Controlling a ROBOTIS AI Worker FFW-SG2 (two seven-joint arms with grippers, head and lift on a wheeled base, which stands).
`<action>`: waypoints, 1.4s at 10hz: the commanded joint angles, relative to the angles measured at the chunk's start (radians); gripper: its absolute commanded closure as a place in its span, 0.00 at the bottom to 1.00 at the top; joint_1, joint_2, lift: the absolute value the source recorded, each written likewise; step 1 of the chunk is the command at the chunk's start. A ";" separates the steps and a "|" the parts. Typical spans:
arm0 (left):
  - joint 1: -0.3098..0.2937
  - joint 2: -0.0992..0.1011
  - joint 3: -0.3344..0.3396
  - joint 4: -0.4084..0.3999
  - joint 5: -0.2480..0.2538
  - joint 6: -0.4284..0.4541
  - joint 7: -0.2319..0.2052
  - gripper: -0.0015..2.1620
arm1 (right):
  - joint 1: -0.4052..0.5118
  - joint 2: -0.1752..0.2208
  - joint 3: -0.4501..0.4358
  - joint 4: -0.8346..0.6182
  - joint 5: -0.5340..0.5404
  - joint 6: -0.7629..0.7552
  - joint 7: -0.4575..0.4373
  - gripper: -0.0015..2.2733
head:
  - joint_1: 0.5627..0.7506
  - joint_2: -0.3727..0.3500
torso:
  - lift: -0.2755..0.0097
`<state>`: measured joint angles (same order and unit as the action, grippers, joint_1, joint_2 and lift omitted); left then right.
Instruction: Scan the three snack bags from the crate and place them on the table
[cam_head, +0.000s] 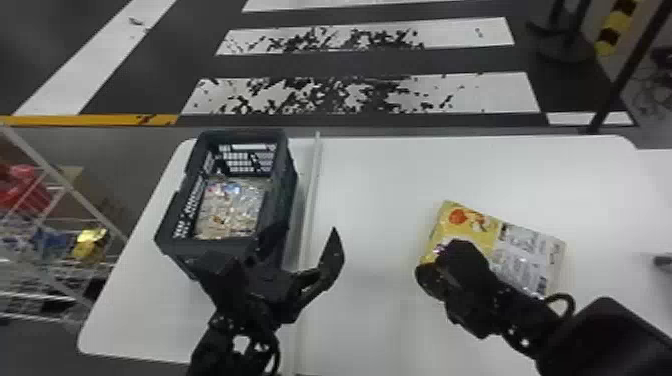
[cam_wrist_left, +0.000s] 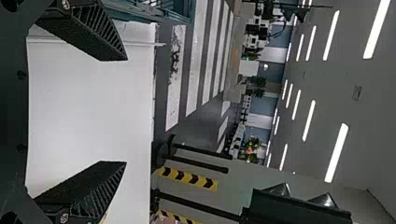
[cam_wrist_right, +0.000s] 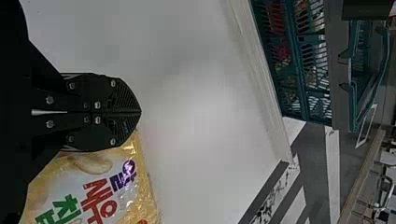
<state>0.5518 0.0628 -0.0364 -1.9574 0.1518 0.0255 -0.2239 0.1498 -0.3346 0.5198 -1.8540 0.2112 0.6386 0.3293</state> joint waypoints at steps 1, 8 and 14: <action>0.000 0.000 0.001 0.000 0.000 0.001 0.000 0.04 | -0.035 0.020 0.011 0.059 0.028 -0.023 -0.022 0.99 | 0.70 0.72 | 0.75; 0.000 -0.003 0.000 0.000 0.000 0.001 0.000 0.04 | -0.110 0.037 0.028 0.157 0.074 0.011 -0.274 0.99 | 0.70 0.60 | 0.75; 0.003 -0.003 -0.002 -0.002 0.000 0.001 0.000 0.04 | -0.204 0.085 0.052 0.299 0.094 0.033 -0.372 0.99 | 0.70 0.59 | 0.75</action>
<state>0.5544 0.0598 -0.0370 -1.9590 0.1515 0.0269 -0.2239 -0.0483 -0.2512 0.5726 -1.5658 0.3058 0.6698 -0.0436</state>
